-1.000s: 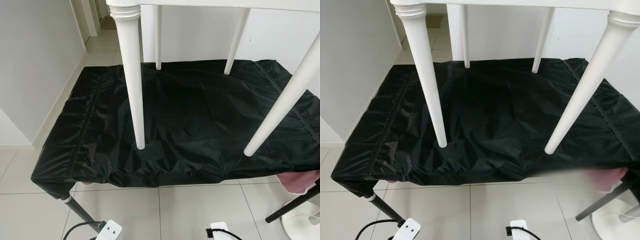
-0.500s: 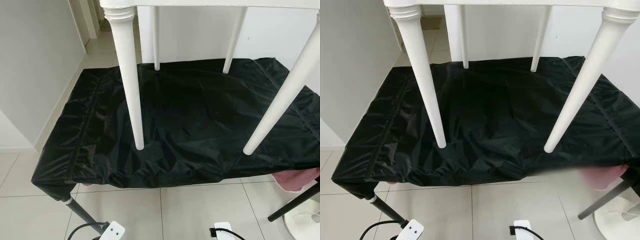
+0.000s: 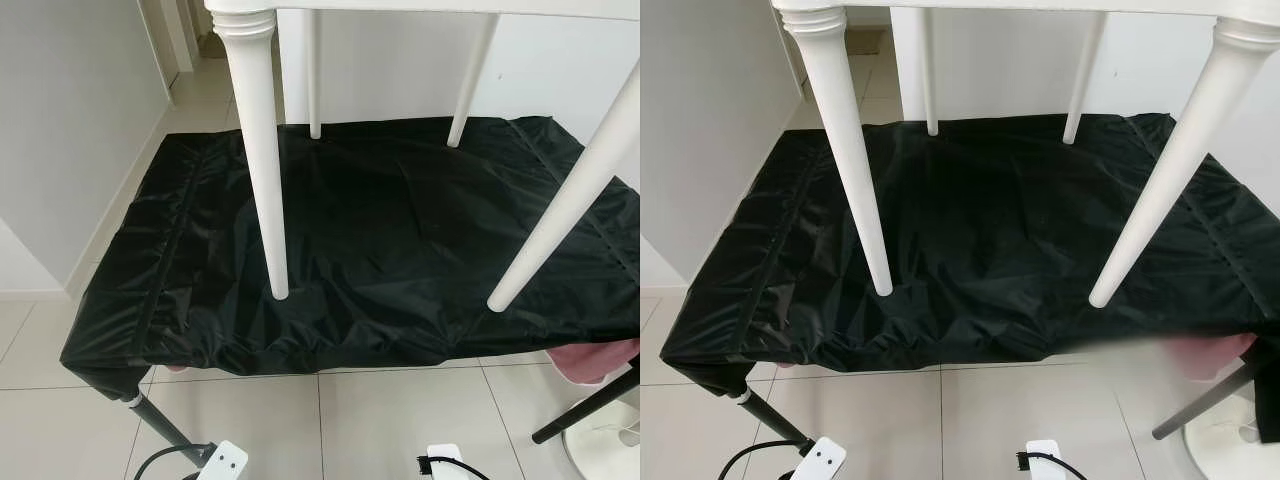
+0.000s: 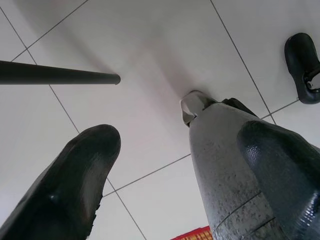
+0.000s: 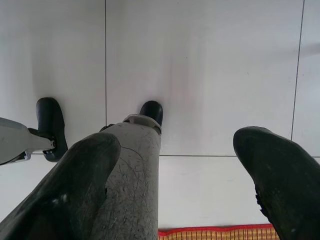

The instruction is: Building children table

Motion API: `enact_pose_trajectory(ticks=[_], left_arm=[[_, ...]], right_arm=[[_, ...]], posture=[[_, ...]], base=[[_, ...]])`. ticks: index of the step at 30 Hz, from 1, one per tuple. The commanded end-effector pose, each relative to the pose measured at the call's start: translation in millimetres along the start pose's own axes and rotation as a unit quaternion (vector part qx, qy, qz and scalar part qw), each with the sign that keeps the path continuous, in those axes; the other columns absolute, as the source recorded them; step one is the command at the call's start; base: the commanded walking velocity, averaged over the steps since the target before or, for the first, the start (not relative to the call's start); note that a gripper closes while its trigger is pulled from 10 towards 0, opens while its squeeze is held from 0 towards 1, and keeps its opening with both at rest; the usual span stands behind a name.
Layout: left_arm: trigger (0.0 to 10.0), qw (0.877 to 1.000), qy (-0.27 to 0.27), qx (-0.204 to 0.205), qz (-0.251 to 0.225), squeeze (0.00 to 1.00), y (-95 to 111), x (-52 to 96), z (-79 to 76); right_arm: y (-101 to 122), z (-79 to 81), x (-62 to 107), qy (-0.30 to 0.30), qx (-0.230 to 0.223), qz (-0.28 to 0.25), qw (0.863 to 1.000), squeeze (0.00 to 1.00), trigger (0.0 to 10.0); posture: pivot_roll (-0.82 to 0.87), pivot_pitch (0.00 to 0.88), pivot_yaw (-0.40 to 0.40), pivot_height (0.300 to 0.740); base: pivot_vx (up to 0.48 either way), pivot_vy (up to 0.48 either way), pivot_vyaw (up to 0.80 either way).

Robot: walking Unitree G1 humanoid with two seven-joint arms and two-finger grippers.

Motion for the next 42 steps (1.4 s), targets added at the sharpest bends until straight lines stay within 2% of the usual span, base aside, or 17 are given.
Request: enact_pose_trajectory(ticks=[1,18,26,42], left_arm=[[10.0,1.000,0.008,0.000,0.019,0.00,-10.3,1.0,-1.8],[10.0,1.000,0.011,0.007,0.022,0.00,-10.3,0.9,-0.9],[10.0,1.000,0.013,-0.005,0.028,0.00,-14.4,1.5,-1.6],[10.0,1.000,0.009,-0.016,0.023,0.00,-7.7,-0.1,-2.1]], right_arm=[[-8.7,1.5,1.3,0.005,0.005,0.016,1.000,0.00,10.0],[-6.2,3.9,0.7,0.011,0.027,0.015,0.999,0.00,10.0],[-9.0,5.5,1.4,0.009,0.050,0.017,0.999,0.00,10.0],[-6.2,5.9,0.6,0.012,0.046,0.016,0.999,0.00,10.0]], posture=[[-0.03,0.000,0.043,0.740],[-0.02,0.000,0.022,0.740],[-0.04,0.000,0.032,0.740],[-0.05,0.000,0.030,0.740]], base=[[0.000,0.000,0.00],[0.000,0.000,0.00],[0.000,0.000,0.00],[0.000,0.000,0.00]])
Point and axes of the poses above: a point about 5 cm out from each wrist's last joint towards the gripper, its own x axis pointing back from the gripper into the wrist, its own y axis along the axis of the wrist's last joint, z = x × y, the point moved 3 cm from there along -x, pointing out of the wrist towards the gripper, and after that the axes turned 4 degrees about x, right-handed, at the moved point
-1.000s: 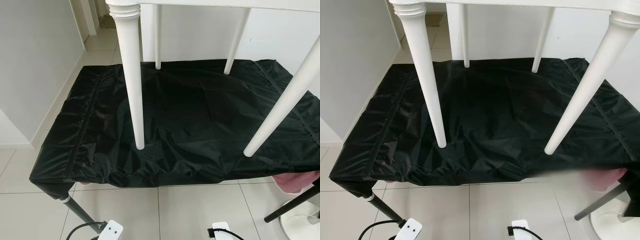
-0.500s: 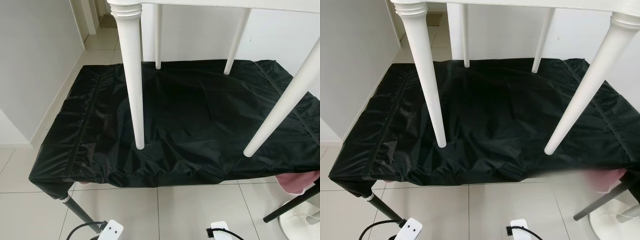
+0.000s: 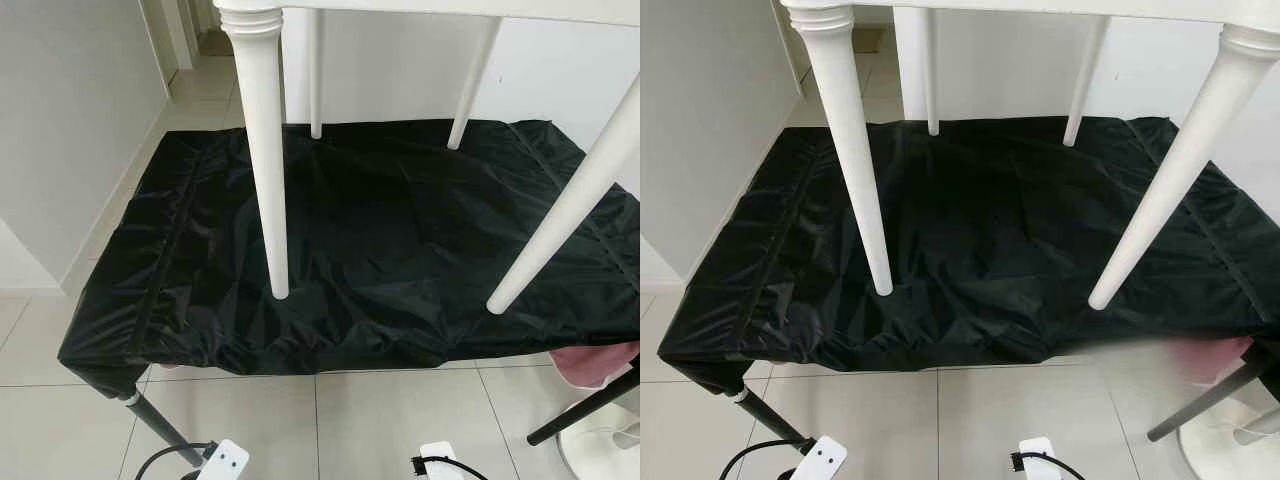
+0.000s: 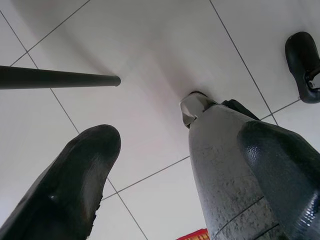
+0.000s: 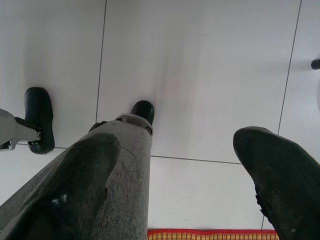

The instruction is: Building children table

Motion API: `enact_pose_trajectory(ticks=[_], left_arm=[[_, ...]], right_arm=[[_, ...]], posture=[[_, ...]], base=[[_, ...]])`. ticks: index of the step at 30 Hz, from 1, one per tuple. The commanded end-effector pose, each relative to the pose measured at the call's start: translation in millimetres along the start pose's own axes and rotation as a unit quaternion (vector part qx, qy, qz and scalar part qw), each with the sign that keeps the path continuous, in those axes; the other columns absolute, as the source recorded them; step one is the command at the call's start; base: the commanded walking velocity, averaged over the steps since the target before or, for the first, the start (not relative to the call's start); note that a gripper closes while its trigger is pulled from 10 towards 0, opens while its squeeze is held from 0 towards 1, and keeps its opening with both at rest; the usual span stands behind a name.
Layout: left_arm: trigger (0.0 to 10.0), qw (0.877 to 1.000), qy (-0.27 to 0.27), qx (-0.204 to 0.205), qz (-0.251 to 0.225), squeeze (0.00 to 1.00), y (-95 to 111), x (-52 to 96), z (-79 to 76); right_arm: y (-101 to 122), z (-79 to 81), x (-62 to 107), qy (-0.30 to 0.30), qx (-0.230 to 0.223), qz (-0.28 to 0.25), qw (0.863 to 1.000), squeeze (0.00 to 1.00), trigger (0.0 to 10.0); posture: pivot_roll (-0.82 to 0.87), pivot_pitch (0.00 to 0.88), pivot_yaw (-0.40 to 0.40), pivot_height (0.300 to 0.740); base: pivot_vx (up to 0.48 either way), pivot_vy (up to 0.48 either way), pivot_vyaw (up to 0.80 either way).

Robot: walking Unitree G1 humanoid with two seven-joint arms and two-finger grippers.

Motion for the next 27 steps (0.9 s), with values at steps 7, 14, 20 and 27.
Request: enact_pose_trajectory(ticks=[7,14,20,27], left_arm=[[10.0,1.000,0.003,0.002,0.019,0.00,-9.6,0.6,-3.7],[10.0,1.000,0.001,0.006,0.022,0.00,-11.2,0.7,-5.2],[10.0,1.000,0.000,0.004,0.023,0.00,-11.8,0.8,-5.7],[10.0,1.000,-0.004,0.002,0.026,0.00,-12.7,0.9,-6.2]], right_arm=[[-10.0,2.8,1.5,0.006,0.001,0.020,1.000,0.00,10.0],[-11.2,2.3,1.7,0.007,0.003,0.021,1.000,0.00,10.0],[-11.6,2.5,1.8,0.007,0.002,0.021,1.000,0.00,10.0],[-11.6,3.1,1.8,0.008,-0.004,0.022,1.000,0.00,10.0]], posture=[[-0.04,0.000,0.025,0.740],[-0.04,0.000,0.023,0.740],[-0.04,0.000,0.026,0.740],[-0.04,0.000,0.027,0.740]], base=[[0.000,0.000,0.00],[0.000,0.000,0.00],[0.000,0.000,0.00],[0.000,0.000,0.00]])
Point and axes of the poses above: a point about 5 cm out from each wrist's last joint towards the gripper, its own x axis pointing back from the gripper into the wrist, its own y axis along the axis of the wrist's last joint, z = x × y, the point moved 3 cm from there along -x, pointing out of the wrist towards the gripper, and after that the axes turned 4 degrees about x, right-handed, at the moved point
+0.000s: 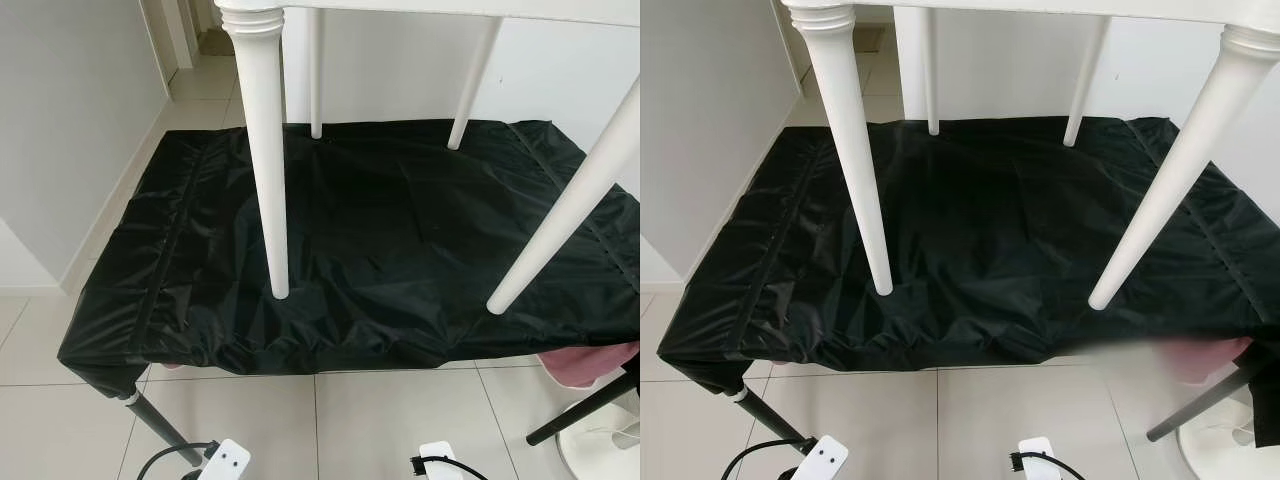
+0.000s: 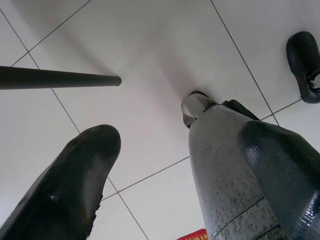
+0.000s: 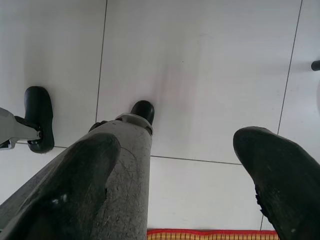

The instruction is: Building children table

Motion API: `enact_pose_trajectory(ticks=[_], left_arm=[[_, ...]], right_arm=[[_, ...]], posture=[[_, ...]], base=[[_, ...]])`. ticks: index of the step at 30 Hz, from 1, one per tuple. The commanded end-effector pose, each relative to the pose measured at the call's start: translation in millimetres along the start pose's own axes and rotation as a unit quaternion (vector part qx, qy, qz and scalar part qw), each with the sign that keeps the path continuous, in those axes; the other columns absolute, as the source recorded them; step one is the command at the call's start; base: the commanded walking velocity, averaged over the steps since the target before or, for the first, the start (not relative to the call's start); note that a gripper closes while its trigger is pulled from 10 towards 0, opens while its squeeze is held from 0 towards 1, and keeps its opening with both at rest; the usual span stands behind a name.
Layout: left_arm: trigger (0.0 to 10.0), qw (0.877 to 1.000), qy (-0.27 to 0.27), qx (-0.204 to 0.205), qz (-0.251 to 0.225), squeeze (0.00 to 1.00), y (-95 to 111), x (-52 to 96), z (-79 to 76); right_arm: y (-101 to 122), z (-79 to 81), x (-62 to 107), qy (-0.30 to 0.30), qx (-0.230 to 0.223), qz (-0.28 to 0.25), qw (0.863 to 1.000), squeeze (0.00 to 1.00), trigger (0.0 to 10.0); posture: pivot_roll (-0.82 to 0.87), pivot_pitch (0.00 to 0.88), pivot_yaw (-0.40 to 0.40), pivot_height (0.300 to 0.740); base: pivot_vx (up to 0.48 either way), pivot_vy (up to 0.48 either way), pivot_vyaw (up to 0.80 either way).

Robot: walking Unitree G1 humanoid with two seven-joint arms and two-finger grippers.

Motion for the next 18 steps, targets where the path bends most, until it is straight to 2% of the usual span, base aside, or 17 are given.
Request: enact_pose_trajectory(ticks=[1,10,18], left_arm=[[10.0,1.000,-0.006,0.004,0.025,0.00,-13.4,1.3,-5.4],[10.0,1.000,-0.009,0.013,0.023,0.00,-13.2,1.5,-4.9],[10.0,1.000,-0.013,0.000,0.027,0.00,-14.2,1.6,-5.4]], right_arm=[[-11.6,3.0,1.8,0.005,-0.007,0.022,1.000,0.00,10.0],[-10.9,4.3,1.6,0.006,-0.013,0.022,1.000,0.00,10.0],[-10.6,4.8,1.6,0.007,-0.015,0.021,1.000,0.00,10.0]], posture=[[-0.04,0.000,0.027,0.740],[-0.04,0.000,0.031,0.740],[-0.04,0.000,0.034,0.740]], base=[[0.000,0.000,0.00],[0.000,0.000,0.00],[0.000,0.000,0.00]])
Point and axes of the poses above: a point about 5 cm out from each wrist's last joint towards the gripper, its own x axis pointing back from the gripper into the wrist, its own y axis along the axis of the wrist's last joint, z = x × y, the point moved 3 cm from there along -x, pointing out of the wrist towards the gripper, and after that the axes turned 4 degrees about x, right-handed, at the moved point
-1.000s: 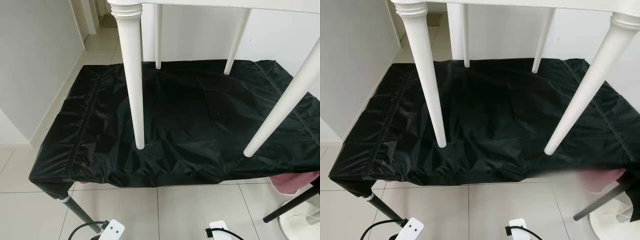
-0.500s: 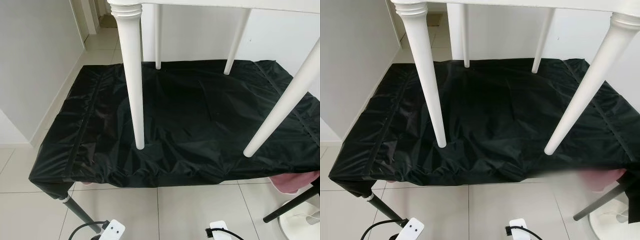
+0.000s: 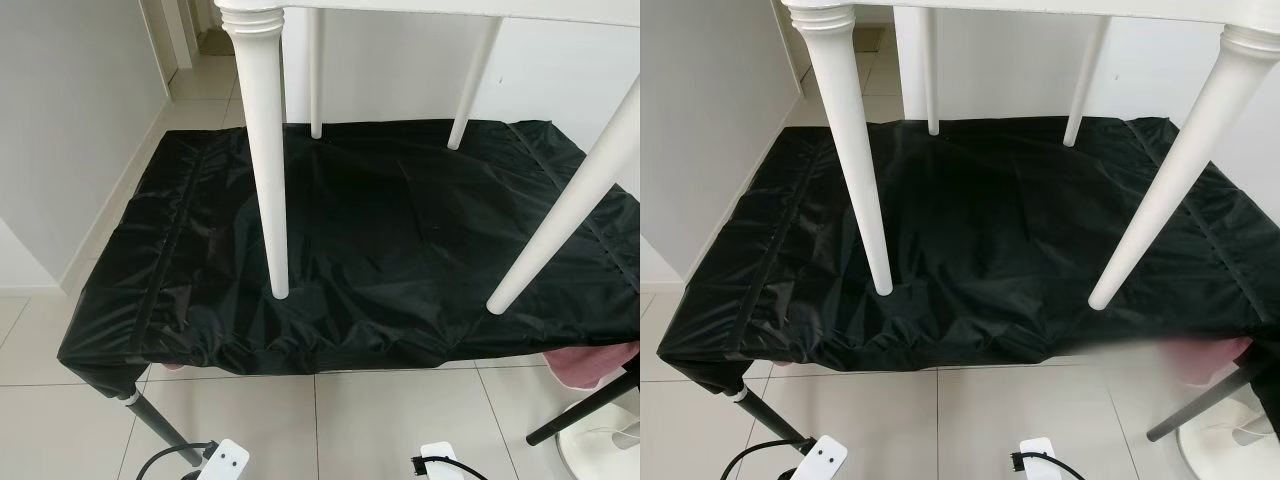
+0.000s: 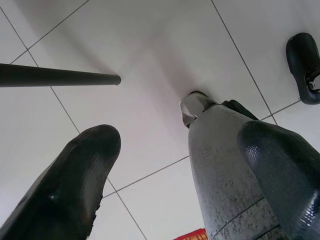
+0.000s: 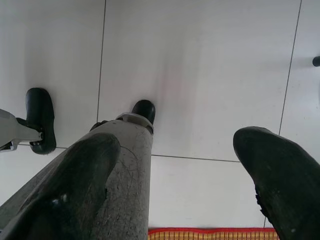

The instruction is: Building children table

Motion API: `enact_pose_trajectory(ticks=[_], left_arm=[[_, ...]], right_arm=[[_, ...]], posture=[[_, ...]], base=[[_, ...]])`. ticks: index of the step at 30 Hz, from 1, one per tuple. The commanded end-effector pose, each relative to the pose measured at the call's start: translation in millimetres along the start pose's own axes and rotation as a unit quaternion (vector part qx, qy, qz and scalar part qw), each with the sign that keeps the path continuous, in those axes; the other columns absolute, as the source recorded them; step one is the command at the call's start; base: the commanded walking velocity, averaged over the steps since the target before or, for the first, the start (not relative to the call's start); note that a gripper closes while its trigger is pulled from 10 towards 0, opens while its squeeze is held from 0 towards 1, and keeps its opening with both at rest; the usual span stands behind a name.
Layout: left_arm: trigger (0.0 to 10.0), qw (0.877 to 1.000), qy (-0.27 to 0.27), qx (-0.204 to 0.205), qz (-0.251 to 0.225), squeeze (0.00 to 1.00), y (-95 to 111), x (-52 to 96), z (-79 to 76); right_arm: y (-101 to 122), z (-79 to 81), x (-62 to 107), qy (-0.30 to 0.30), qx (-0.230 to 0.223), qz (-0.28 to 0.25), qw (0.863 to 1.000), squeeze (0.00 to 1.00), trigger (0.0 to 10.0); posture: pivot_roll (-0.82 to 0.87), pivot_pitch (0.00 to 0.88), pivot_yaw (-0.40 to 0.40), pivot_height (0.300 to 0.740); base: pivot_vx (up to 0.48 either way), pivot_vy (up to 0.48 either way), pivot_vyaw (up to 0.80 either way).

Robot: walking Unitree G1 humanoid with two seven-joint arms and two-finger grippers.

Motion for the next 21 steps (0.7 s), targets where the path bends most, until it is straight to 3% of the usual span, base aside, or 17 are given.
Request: enact_pose_trajectory(ticks=[1,10,21], left_arm=[[10.0,1.000,-0.015,-0.005,0.026,0.00,-13.7,1.5,-6.2],[10.0,0.999,0.013,-0.005,0.029,0.00,-14.6,1.9,1.4],[10.0,0.999,0.006,-0.009,0.032,0.00,-14.7,1.9,0.8]], right_arm=[[-10.0,5.0,1.5,0.008,-0.005,0.019,1.000,0.00,10.0],[-9.6,4.9,1.3,0.007,-0.015,0.020,1.000,0.00,10.0],[-7.6,4.7,0.9,0.005,-0.021,0.018,1.000,0.00,10.0]], posture=[[-0.04,0.000,0.034,0.740],[-0.04,0.000,0.036,0.740],[-0.04,0.000,0.044,0.740]], base=[[0.000,0.000,0.00],[0.000,0.000,0.00],[0.000,0.000,0.00]])
Point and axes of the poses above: a point about 5 cm out from each wrist's last joint towards the gripper, its own x axis pointing back from the gripper into the wrist, its own y axis along the axis of the wrist's last joint, z = x × y, the point moved 3 cm from there along -x, pointing out of the wrist towards the gripper, and after that the axes turned 4 degrees about x, right-handed, at the moved point
